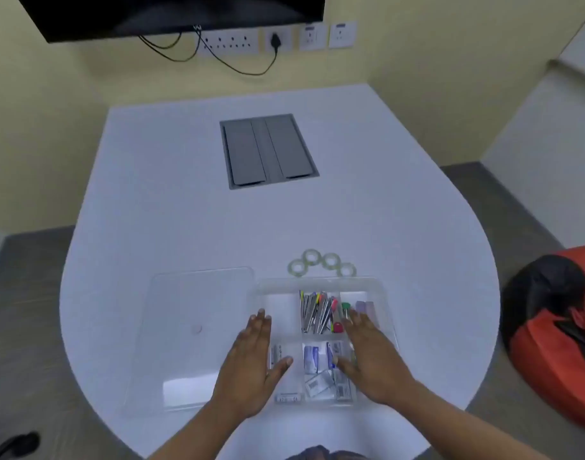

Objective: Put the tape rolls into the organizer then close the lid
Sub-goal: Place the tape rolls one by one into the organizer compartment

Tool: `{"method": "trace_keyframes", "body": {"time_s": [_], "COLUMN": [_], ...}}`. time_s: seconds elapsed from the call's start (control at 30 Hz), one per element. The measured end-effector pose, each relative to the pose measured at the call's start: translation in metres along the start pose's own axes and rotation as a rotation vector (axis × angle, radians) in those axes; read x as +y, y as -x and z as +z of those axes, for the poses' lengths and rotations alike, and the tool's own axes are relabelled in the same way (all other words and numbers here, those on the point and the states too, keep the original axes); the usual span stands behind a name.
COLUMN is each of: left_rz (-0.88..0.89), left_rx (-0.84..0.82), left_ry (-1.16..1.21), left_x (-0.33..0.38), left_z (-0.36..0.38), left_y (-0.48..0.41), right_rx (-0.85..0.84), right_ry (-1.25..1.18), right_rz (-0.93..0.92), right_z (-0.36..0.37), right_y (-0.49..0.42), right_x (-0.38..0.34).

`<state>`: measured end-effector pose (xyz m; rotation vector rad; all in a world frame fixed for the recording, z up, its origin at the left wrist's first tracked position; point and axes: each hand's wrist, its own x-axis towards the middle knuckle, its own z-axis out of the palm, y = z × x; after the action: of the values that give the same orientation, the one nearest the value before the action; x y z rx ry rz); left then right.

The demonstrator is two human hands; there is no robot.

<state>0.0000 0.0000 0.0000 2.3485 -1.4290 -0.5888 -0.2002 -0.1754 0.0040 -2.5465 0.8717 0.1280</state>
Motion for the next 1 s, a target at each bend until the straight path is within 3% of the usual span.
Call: {"method": "trace_keyframes", "body": {"time_s": [0.13, 0.5, 0.57, 0.67, 1.0], "left_rz": [-0.007, 0.069, 0.123, 0.135, 0.021], "left_rx": [-0.067, -0.097, -0.120, -0.131, 0.126], "left_ry": [-0.034, 0.012, 0.042, 0.050, 0.095], "left_x": [-0.015, -0.018, -0.060, -0.060, -0.029], "left_z": [0.022, 0.035, 0.013, 0.012, -0.018], "left_y": [0.014, 0.022, 0.017, 0.018, -0.037], "right_rx": [-0.119, -0.150, -0.131, -0.133, 0.076], "right_ry": [0.038, 0.044, 0.039, -0.011, -0.151], "right_rz": [0.049, 0.118, 0.197, 0.259, 0.204], "right_z": [0.029, 0.032, 0.035, 0.020, -0.034], "right_y": [0.012, 0.021, 0.000, -0.005, -0.074], "right_x": [-0.002, 0.015, -0.024, -0.024, -0.006]}}
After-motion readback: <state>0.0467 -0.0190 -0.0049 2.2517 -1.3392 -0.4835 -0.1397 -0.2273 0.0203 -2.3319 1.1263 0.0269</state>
